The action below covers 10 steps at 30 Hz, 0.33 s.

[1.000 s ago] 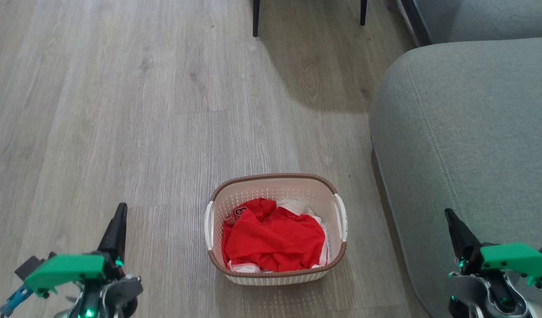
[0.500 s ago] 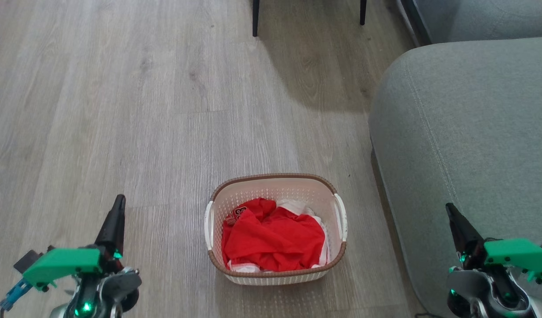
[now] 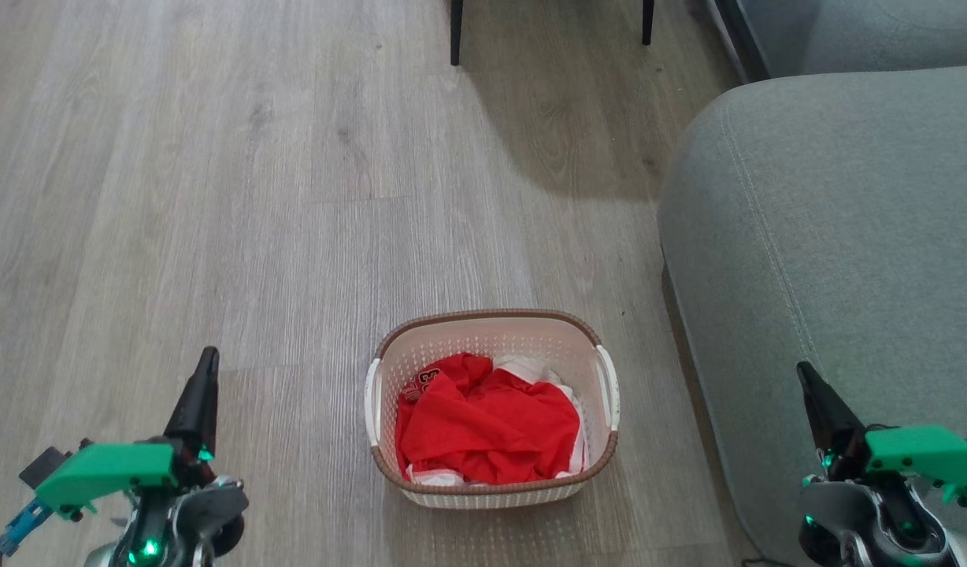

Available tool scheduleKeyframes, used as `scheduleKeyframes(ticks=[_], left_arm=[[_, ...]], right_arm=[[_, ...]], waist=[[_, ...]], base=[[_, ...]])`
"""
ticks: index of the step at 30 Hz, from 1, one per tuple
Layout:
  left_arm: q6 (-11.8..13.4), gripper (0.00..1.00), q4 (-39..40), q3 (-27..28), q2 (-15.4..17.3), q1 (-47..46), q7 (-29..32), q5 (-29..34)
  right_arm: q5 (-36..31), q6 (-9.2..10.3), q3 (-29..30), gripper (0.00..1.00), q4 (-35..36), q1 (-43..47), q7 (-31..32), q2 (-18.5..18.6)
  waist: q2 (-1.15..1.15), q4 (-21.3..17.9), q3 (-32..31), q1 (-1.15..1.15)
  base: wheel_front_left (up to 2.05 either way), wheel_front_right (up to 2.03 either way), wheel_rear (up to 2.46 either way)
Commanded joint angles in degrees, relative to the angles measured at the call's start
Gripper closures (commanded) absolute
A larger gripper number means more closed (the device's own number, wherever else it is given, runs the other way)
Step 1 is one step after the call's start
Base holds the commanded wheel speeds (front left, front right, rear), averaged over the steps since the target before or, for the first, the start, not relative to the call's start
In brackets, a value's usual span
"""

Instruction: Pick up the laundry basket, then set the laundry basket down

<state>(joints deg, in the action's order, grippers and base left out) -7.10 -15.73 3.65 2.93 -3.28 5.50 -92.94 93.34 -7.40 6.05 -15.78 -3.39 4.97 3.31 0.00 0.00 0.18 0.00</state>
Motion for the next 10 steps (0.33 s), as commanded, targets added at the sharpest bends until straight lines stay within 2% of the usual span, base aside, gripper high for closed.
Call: scheduleKeyframes(ticks=[1, 10], left_arm=[[-0.4, 1.00, 1.7, 1.9, 0.6, -2.8, 0.3, 0.0], [-0.4, 1.00, 1.7, 2.1, 0.6, -2.8, 0.3, 0.1]], right_arm=[[-0.1, -0.09, -0.8, 1.00, 1.8, -2.7, 0.5, 0.5], [-0.2, -0.09, -0.7, 1.00, 1.8, -2.7, 0.6, 0.4]], waist=[[0.00, 0.0, 0.0, 0.00], [0.00, 0.0, 0.0, 0.00]], base=[[0.00, 0.00, 0.00], [0.00, 0.00, 0.00]])
